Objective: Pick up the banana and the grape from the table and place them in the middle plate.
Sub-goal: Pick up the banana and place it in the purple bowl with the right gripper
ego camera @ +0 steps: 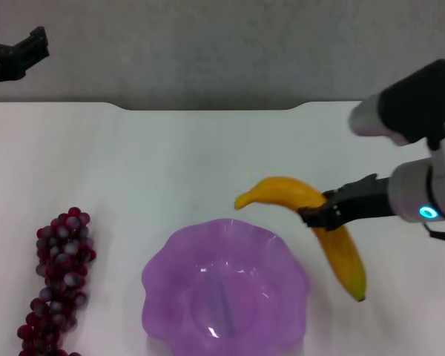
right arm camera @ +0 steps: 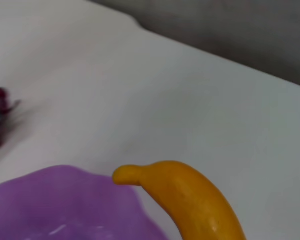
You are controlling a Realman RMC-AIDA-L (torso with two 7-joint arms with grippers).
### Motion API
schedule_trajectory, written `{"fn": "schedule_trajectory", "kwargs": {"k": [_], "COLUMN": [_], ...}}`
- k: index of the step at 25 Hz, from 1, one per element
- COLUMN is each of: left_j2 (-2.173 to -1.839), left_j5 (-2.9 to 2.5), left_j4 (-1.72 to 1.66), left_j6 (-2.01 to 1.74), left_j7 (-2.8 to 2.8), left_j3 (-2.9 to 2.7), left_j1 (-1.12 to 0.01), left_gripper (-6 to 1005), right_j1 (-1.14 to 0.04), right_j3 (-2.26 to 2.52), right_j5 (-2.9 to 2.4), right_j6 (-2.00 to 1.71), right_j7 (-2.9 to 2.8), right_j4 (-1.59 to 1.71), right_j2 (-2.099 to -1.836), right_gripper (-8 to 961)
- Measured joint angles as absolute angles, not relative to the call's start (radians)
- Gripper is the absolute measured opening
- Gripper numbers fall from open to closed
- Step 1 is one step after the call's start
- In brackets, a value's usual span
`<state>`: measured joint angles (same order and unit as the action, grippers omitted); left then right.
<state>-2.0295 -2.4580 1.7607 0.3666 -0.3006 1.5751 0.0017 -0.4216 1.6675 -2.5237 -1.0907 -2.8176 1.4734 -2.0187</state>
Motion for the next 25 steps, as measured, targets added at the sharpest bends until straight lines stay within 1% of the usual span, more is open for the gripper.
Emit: {"fn": "schedule_trajectory", "kwargs": {"k": [15, 25], "left_j2": [-2.029, -2.029], "left_j5": [-2.457, -2.457], "left_j4": [1.763, 1.762], "left_j6": [0.358, 0.354], "left_j7": [-0.301, -0.301], "left_j3": [1.572, 1.571], "left_j1": [0.001, 0.001], "left_gripper": [847, 847], "right_j1": [-0.499, -0.623], "right_j3": [1.816, 1.895], "right_j5": [-2.487, -2.414], "right_j6": [-1.107, -1.025], "right_j7": [-2.819, -2.820], "right_j4": [1.461, 1.226], "right_j2": [-2.019, -2.018], "right_gripper": [510, 509]}}
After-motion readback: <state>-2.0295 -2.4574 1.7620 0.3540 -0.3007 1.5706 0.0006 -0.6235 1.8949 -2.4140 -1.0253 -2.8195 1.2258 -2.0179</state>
